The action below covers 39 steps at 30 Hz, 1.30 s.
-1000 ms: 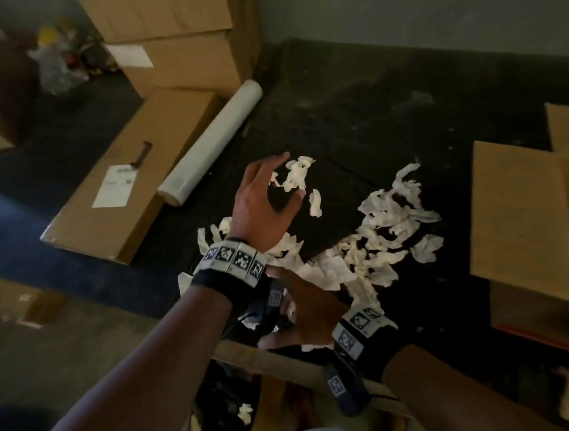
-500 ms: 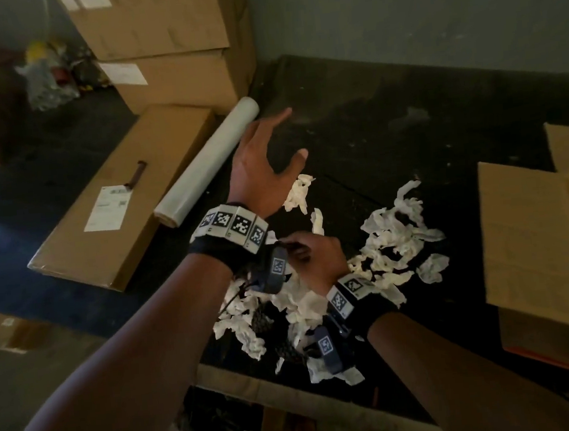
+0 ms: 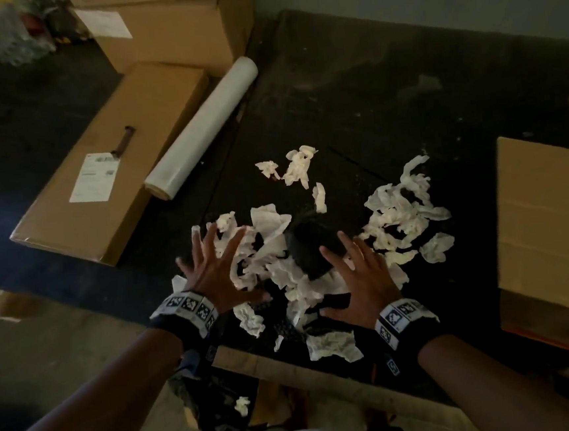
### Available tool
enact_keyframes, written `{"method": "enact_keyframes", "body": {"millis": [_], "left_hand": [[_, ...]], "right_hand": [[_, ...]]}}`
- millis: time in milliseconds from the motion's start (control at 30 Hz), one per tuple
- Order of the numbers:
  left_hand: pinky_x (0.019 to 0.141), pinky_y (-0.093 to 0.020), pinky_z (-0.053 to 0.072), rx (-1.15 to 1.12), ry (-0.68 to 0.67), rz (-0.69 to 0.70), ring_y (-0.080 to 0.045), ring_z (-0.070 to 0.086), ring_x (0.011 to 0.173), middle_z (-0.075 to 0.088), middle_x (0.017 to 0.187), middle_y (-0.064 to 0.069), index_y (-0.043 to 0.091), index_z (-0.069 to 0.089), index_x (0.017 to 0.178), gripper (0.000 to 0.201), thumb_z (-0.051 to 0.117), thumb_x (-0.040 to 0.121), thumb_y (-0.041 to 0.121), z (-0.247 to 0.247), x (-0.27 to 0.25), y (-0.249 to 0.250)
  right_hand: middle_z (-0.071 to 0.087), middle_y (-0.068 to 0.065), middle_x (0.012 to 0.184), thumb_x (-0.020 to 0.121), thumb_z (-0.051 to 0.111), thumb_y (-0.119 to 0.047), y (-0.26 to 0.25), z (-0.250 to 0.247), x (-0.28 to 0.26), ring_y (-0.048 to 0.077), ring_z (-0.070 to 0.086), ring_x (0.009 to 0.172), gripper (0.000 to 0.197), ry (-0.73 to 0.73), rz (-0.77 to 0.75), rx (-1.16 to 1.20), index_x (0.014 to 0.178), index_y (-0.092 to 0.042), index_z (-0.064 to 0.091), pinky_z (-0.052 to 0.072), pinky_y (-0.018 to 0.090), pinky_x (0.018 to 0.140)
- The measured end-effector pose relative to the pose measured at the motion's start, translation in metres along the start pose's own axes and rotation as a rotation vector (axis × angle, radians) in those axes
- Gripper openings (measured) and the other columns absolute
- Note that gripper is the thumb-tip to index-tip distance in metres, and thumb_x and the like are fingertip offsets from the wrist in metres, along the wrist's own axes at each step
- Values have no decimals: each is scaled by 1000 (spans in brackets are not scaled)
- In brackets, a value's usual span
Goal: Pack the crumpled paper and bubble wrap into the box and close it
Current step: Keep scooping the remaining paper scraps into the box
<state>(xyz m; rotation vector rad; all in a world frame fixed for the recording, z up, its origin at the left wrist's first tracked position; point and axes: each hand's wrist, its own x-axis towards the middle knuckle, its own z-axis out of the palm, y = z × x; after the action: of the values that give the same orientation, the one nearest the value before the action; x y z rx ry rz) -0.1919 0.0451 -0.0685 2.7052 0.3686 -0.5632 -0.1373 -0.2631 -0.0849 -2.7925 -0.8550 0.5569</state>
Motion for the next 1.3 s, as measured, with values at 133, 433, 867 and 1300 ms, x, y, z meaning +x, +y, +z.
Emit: {"method": "enact_keyframes", "body": {"millis": [133, 433, 867, 1300], "left_hand": [[106, -83, -2, -42, -71, -175, -40, -36, 144, -44, 157, 7, 67, -29, 140, 146, 59, 29, 104, 30, -7, -36], [119, -70, 1, -130, -72, 43, -36, -23, 151, -27, 166, -1, 50, -18, 154, 125, 44, 56, 96, 71, 11, 9], [109, -80, -7, 98, -60, 296, -35, -38, 145, -39, 161, 2, 52, -24, 151, 154, 68, 36, 97, 12, 29, 22], [107, -84, 1, 207, -209, 349, -39, -39, 143, -46, 156, 3, 52, -29, 148, 154, 73, 40, 91, 32, 112, 42]], "right_hand": [[-34, 6, 159, 47, 52, -99, -8, 21, -14, 42, -28, 145, 134, -59, -117, -93, 152, -48, -15, -6, 69, 113], [-29, 0, 162, 80, 54, -77, -4, 48, 22, 40, -16, 149, 100, -52, -75, -33, 150, -54, -13, 13, 69, 114], [-36, 8, 158, 36, 70, -90, 17, -16, 5, 43, -27, 145, 153, -60, -16, -97, 153, -44, -17, 8, 80, 107], [-34, 0, 160, 50, 83, -71, 16, 4, 122, 51, -15, 145, 143, -121, -31, -98, 144, -57, -25, 5, 84, 101]]}}
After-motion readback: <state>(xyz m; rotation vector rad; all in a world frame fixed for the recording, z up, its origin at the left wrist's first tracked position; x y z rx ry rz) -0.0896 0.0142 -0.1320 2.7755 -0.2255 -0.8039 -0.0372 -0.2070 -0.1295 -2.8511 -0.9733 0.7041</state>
